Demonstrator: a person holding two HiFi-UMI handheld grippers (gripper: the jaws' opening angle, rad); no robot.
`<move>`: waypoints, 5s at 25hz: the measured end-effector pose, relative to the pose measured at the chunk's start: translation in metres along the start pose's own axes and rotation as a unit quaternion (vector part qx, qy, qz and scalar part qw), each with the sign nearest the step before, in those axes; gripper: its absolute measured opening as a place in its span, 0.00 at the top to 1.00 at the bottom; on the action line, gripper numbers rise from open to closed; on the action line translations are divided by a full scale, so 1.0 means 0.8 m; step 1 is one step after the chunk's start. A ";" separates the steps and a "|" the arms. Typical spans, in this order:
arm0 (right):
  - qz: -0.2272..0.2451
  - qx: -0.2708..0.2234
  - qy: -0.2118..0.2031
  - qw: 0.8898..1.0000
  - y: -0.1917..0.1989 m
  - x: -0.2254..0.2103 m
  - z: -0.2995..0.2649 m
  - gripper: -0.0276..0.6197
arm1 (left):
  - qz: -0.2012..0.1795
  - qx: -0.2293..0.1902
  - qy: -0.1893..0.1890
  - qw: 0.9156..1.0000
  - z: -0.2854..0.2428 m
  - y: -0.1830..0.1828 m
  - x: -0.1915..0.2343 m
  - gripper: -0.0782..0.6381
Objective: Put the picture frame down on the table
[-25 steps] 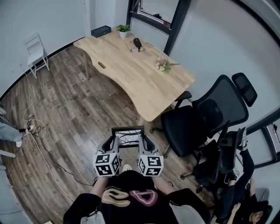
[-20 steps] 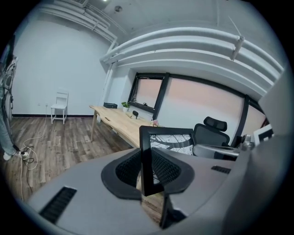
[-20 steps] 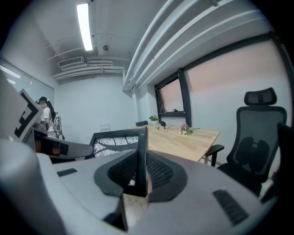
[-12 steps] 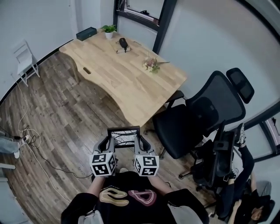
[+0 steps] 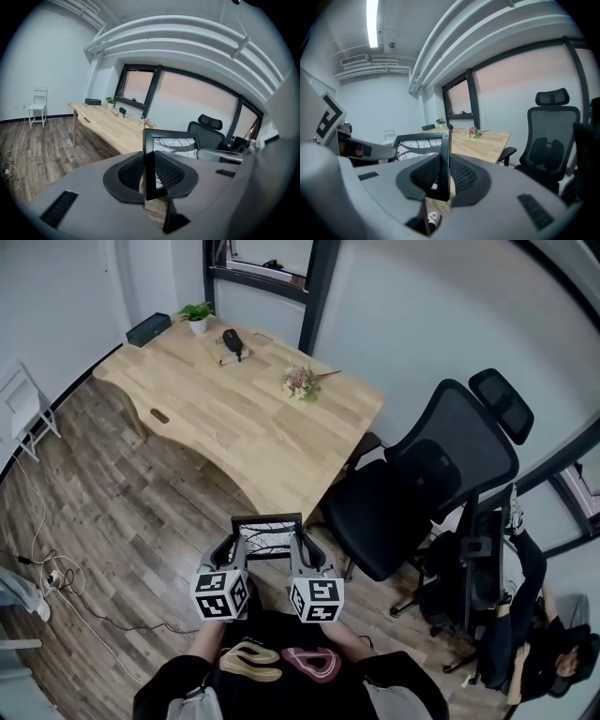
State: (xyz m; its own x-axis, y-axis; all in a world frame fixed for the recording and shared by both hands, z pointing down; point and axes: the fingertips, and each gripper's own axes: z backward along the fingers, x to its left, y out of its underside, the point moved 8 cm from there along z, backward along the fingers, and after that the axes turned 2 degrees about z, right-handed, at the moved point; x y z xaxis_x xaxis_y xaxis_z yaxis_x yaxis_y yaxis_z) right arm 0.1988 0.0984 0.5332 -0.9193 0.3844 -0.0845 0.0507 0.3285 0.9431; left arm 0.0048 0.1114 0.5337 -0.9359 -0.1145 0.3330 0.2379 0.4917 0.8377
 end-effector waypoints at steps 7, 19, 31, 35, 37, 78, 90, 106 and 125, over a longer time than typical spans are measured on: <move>-0.003 0.003 0.033 0.999 -0.028 0.009 -0.094 0.84 | -0.008 0.011 0.024 1.000 -0.075 -0.054 0.056 0.78; -0.014 0.005 0.075 0.997 -0.098 0.044 -0.274 0.84 | -0.026 0.029 0.059 0.997 -0.202 -0.178 0.172 0.78; -0.013 0.016 0.101 0.995 -0.140 0.056 -0.380 0.84 | -0.026 0.037 0.069 0.997 -0.283 -0.246 0.231 0.78; -0.007 0.029 0.088 0.996 -0.148 0.052 -0.407 0.84 | -0.016 0.041 0.056 0.997 -0.301 -0.256 0.241 0.78; -0.006 0.037 0.084 0.996 -0.151 0.047 -0.420 0.84 | -0.014 0.045 0.049 0.998 -0.309 -0.260 0.243 0.78; -0.007 0.164 0.065 0.984 -0.119 -0.052 -0.629 0.84 | -0.009 0.148 -0.017 0.989 -0.526 -0.264 0.279 0.78; -0.047 0.193 0.068 0.978 -0.087 -0.072 -0.662 0.84 | -0.021 0.183 -0.029 0.982 -0.567 -0.248 0.285 0.78; -0.072 0.213 0.066 0.972 -0.061 -0.086 -0.687 0.84 | -0.033 0.220 -0.042 0.974 -0.609 -0.231 0.295 0.78; -0.107 0.237 0.065 0.963 -0.044 -0.092 -0.701 0.84 | -0.021 0.261 -0.061 0.963 -0.633 -0.214 0.305 0.78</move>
State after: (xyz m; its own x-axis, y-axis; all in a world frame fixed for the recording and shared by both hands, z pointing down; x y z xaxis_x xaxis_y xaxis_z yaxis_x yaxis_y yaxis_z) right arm 0.0456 -0.4249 0.6865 -0.9681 0.1634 -0.1900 -0.0004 0.7572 0.6531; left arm -0.1328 -0.4376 0.6905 -0.9730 -0.0564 0.2239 0.0668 0.8594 0.5069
